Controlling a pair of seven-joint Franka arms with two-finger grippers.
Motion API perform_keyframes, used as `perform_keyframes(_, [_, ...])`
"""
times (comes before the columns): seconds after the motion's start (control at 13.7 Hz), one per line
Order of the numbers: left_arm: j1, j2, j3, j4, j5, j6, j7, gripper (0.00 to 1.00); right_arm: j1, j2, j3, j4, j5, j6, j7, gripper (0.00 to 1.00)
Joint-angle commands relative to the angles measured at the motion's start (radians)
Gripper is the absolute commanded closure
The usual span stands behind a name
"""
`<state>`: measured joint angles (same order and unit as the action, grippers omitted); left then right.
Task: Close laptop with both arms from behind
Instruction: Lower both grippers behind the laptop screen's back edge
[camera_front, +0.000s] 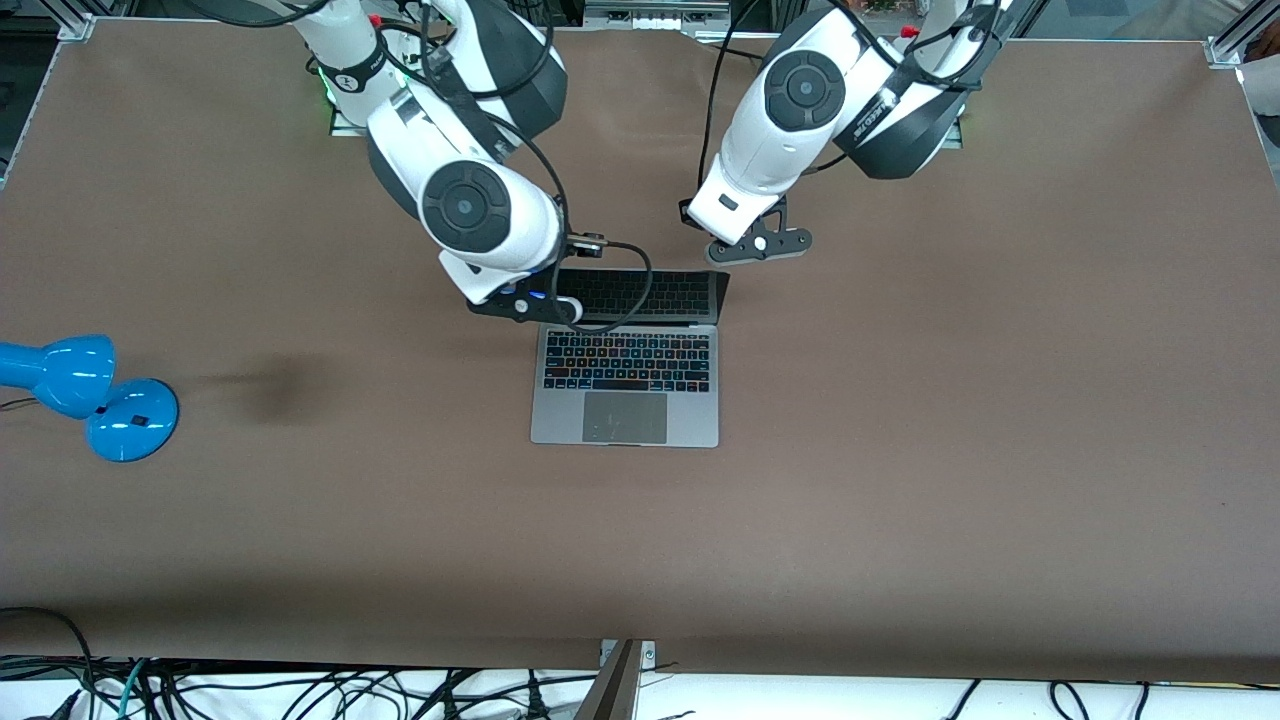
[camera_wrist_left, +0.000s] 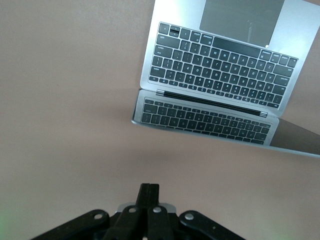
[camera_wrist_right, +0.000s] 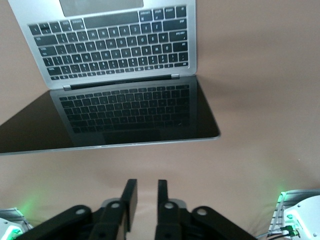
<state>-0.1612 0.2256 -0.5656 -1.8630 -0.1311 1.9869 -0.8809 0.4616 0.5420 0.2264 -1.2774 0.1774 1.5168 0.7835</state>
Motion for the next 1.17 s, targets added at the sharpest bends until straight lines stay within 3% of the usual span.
perform_keyframes(0.0, [0.006, 0.02, -0.004, 0.007, -0.005, 0.012, -0.001, 1.0, 0.025, 0.019, -0.001, -0.02, 0.014, 0.006, 0.028, 0.85])
perform_keyframes(0.73, [-0.001, 0.161, 0.003, 0.106, 0.125, 0.03, -0.03, 1.0, 0.04, 0.078, -0.001, -0.023, 0.014, 0.048, 0.016, 0.85])
perform_keyframes(1.1, [-0.001, 0.207, 0.007, 0.154, 0.157, 0.03, -0.053, 1.0, 0.046, 0.091, -0.001, -0.022, 0.014, 0.08, 0.02, 0.91])
